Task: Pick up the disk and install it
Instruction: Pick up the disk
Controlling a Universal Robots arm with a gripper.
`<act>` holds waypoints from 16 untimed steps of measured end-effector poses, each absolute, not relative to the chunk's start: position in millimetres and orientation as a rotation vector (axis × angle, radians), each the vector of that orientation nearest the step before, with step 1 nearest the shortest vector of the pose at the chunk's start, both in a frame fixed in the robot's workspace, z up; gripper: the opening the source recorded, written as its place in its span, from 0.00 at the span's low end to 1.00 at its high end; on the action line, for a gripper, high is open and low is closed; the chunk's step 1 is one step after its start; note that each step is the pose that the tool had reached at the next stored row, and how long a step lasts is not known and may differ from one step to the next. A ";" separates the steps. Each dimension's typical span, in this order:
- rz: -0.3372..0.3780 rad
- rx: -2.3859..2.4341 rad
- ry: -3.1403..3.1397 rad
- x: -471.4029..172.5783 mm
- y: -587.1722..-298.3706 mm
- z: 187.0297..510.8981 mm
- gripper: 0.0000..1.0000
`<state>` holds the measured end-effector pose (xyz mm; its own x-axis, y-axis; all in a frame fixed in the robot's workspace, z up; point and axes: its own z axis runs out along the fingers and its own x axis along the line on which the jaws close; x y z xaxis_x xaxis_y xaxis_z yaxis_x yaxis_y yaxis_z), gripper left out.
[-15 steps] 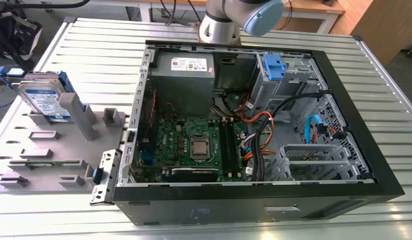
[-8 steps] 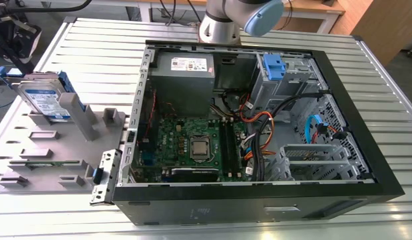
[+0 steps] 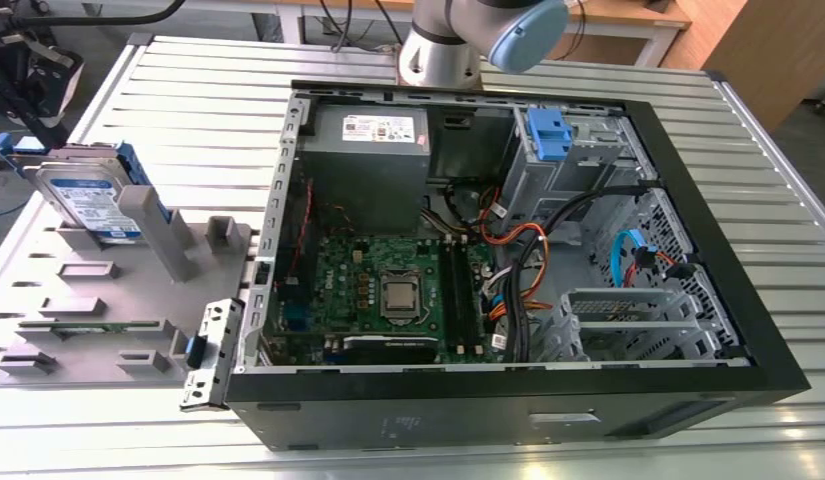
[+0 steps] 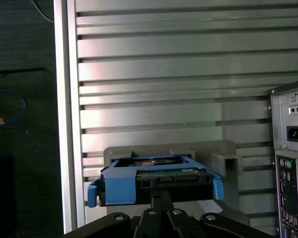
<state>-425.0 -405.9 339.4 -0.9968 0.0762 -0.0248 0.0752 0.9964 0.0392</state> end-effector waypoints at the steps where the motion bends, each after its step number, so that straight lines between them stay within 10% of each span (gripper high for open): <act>1: 0.060 0.118 3.113 -425.0 -405.9 339.4 0.11; 16: 0.061 0.052 3.115 -425.0 -405.9 339.3 0.11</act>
